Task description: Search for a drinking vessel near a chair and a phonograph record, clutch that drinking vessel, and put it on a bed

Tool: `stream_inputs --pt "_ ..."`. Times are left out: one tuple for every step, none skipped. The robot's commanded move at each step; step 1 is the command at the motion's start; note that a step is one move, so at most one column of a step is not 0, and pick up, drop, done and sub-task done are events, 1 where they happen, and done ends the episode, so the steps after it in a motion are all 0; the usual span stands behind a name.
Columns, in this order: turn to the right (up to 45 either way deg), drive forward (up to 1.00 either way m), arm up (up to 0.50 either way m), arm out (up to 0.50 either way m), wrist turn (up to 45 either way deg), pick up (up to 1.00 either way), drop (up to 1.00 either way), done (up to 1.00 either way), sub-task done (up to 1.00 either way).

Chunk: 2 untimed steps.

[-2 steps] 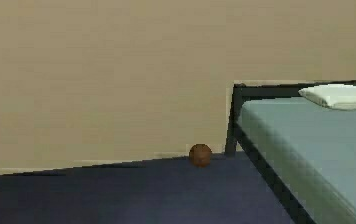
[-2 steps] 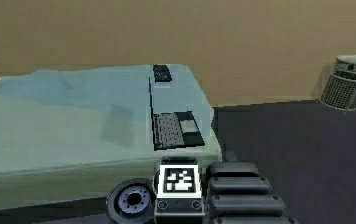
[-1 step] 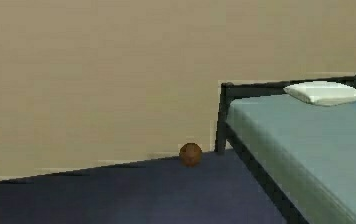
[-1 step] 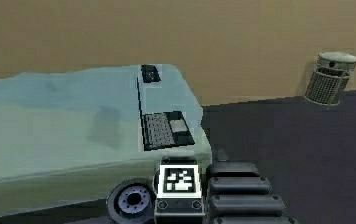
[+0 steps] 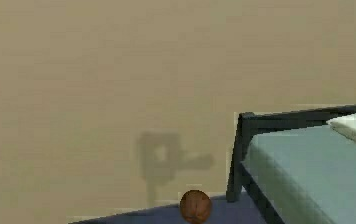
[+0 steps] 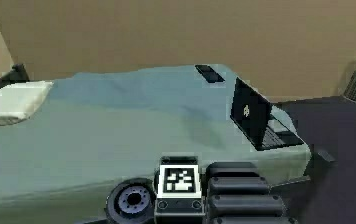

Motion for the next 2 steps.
stream_inputs --pt "45.0 0.0 0.0 0.0 0.0 0.0 0.0 0.0 0.0" --pt "39.0 0.0 0.0 0.0 0.0 0.0 0.0 0.0 0.0"
